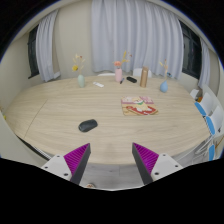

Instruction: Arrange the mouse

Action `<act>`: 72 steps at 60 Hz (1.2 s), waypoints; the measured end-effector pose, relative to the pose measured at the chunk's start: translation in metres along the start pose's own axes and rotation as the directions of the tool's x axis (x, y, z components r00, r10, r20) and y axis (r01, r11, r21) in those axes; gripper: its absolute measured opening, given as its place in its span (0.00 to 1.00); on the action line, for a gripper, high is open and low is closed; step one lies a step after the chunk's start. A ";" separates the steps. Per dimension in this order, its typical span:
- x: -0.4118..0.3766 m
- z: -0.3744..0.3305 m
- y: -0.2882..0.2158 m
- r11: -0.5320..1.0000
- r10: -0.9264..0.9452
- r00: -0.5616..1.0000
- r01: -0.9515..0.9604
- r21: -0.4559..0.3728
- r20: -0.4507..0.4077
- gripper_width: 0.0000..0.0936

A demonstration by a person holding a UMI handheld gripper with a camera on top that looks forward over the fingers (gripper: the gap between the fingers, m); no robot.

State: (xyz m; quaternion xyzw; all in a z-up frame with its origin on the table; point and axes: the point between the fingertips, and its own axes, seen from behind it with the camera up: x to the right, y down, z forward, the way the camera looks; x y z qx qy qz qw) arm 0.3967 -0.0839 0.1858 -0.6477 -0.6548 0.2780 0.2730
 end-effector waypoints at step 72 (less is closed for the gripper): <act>-0.157 0.243 0.004 0.995 0.037 0.999 -0.034 0.096 -0.028 0.92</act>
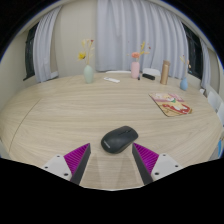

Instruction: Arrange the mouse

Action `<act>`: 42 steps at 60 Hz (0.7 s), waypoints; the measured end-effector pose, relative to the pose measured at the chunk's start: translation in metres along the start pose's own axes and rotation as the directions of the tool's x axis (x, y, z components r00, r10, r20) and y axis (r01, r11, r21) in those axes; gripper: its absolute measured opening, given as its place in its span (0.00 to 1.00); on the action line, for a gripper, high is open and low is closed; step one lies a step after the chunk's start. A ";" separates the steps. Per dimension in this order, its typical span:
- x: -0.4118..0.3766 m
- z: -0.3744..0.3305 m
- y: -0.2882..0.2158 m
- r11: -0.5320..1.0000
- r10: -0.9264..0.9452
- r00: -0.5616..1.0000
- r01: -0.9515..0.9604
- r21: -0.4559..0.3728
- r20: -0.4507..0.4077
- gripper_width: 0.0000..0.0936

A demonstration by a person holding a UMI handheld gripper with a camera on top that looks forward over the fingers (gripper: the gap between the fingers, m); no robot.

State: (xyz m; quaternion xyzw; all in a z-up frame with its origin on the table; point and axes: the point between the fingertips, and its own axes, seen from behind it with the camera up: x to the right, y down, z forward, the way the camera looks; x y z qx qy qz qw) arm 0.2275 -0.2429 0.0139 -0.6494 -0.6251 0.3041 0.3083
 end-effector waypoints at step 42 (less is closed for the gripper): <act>-0.013 0.084 -0.037 0.998 -0.066 0.997 0.066 0.005 0.029 0.62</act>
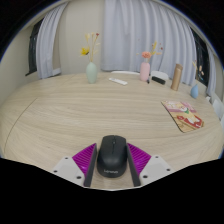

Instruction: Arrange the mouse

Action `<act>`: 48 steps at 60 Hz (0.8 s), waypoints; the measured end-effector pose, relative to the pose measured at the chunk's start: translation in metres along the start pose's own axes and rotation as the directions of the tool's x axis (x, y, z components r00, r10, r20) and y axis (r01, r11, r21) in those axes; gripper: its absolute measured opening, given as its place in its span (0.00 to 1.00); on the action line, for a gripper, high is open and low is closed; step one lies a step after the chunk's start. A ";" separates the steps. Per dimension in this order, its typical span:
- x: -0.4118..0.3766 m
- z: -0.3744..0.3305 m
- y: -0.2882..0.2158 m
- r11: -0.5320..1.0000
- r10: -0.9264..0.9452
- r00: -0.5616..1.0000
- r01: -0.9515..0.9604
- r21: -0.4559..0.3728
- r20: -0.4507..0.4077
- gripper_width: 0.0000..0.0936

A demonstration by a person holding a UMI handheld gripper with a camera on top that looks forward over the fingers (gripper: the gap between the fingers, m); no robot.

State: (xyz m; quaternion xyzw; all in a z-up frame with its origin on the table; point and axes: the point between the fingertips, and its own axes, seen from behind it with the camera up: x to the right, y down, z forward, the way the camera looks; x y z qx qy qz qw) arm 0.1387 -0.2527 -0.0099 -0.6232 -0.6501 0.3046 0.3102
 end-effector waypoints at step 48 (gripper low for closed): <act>0.264 -0.019 -0.195 0.985 0.067 0.993 -0.050 0.166 -0.095 0.42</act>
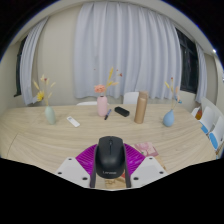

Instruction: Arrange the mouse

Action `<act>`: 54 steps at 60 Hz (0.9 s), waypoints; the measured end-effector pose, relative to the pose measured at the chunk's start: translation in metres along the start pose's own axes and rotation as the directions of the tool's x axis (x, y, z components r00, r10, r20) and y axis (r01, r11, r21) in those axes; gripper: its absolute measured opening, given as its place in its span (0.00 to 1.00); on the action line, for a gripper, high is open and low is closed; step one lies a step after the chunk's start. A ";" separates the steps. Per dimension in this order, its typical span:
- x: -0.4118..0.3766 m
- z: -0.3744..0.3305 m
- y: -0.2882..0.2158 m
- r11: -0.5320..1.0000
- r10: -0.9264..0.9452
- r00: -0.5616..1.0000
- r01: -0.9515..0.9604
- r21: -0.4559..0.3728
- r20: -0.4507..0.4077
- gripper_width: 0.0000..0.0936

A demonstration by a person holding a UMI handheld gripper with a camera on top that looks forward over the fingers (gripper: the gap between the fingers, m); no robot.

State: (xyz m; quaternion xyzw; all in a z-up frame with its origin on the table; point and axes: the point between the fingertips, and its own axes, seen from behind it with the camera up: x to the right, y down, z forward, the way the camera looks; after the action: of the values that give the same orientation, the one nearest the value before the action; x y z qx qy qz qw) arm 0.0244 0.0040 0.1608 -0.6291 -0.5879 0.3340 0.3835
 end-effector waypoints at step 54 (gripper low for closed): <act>0.083 0.012 0.062 0.991 0.027 1.000 -0.025 -0.134 0.013 0.92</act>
State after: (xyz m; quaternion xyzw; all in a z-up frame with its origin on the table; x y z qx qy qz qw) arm 0.0514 0.0864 0.1029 -0.6585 -0.6035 0.3036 0.3316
